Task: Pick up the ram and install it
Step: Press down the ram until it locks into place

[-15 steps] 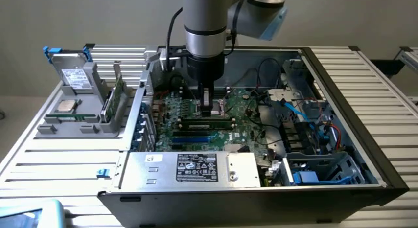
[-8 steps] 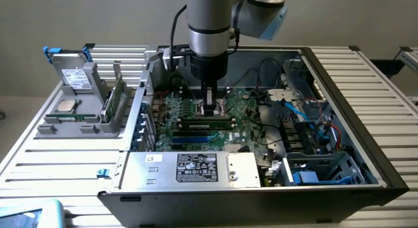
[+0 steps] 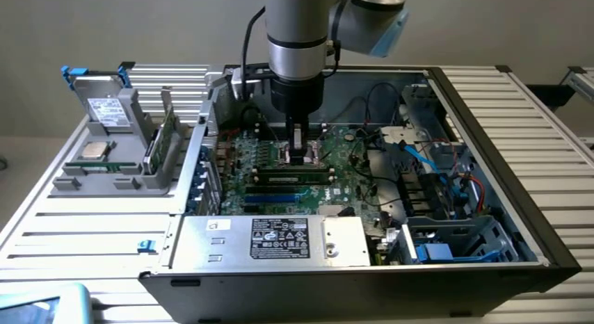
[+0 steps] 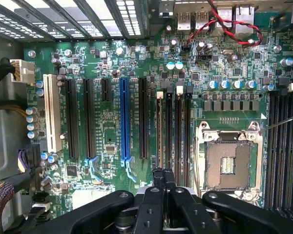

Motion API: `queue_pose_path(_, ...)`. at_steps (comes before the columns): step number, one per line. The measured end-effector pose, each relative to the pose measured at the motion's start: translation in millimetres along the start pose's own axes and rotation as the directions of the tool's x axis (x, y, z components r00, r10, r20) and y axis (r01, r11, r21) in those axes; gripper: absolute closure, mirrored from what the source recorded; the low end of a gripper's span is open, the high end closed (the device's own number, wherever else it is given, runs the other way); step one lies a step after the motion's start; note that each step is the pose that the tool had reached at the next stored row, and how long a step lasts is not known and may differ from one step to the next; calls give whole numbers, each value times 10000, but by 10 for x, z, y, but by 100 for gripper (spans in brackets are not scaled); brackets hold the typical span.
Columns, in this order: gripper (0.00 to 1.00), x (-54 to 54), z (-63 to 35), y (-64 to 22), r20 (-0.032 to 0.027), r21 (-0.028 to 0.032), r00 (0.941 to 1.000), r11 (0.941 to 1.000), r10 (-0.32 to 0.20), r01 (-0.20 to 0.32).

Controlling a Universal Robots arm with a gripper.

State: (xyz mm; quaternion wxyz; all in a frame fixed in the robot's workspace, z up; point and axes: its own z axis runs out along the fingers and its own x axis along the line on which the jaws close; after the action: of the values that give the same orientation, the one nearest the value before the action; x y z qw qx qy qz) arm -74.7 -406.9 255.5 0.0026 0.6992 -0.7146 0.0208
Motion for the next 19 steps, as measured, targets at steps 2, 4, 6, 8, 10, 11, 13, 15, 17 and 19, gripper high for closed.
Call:
queue_pose_path(2,89,0,0,0,0,0,10000,10000,0,0)
queue_pose_path(4,89,0,0,0,0,0,10000,10000,0,0)
queue_pose_path(6,89,0,0,0,-2,-2,10000,10000,56,-56)
queue_pose_path(8,89,0,0,1,-10,-11,9994,9994,352,-352)
queue_pose_path(10,89,0,0,0,-18,-21,9978,9978,664,-664)
queue_pose_path(11,89,0,0,0,-22,-26,9966,9966,820,-820)
queue_pose_path(13,89,0,0,0,-32,-36,9936,9936,1133,-1133)
queue_pose_path(15,89,0,0,0,-40,-44,9901,9901,1406,-1406)
queue_pose_path(17,89,0,0,0,-49,-52,9857,9857,1682,-1682)
queue_pose_path(19,89,0,0,0,-58,-59,9806,9806,1957,-1958)
